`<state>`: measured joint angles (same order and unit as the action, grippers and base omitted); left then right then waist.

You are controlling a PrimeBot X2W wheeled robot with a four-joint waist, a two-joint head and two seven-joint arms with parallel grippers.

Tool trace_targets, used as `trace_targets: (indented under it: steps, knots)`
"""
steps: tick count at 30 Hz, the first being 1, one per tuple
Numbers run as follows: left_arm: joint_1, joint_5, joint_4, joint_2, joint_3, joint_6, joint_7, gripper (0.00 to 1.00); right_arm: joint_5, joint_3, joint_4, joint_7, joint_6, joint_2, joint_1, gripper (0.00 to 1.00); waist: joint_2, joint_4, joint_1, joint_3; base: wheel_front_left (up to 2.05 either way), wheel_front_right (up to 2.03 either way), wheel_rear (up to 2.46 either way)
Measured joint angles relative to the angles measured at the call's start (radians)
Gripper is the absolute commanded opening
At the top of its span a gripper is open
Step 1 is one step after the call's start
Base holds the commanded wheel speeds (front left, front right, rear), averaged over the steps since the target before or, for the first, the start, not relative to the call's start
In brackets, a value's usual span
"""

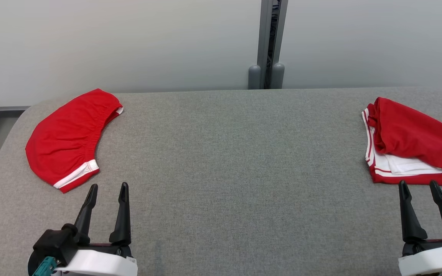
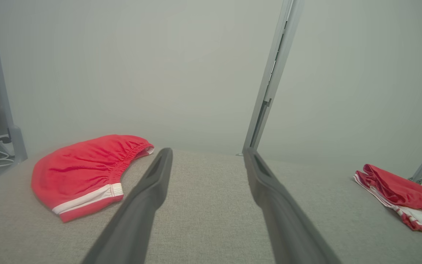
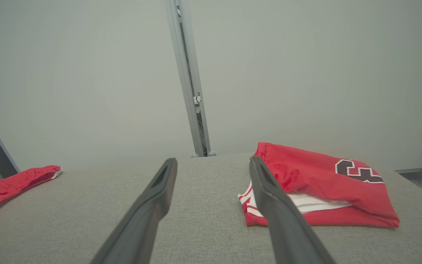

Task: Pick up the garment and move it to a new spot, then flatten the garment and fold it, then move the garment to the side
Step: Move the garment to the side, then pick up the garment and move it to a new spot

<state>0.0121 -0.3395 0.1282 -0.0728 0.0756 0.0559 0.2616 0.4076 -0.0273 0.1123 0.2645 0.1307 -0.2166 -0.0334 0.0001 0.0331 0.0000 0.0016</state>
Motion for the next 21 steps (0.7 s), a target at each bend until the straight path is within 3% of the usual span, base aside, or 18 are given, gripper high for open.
trace_targets:
  steps: [21]
  knots:
    - [-0.002,0.038,0.032,0.021,-0.035,0.044,0.0,1.0,-0.025,0.014,-0.001,0.0,0.0,0.014,0.0,1.0,0.0,0.006,0.0,-0.003,0.0,0.0,0.0]
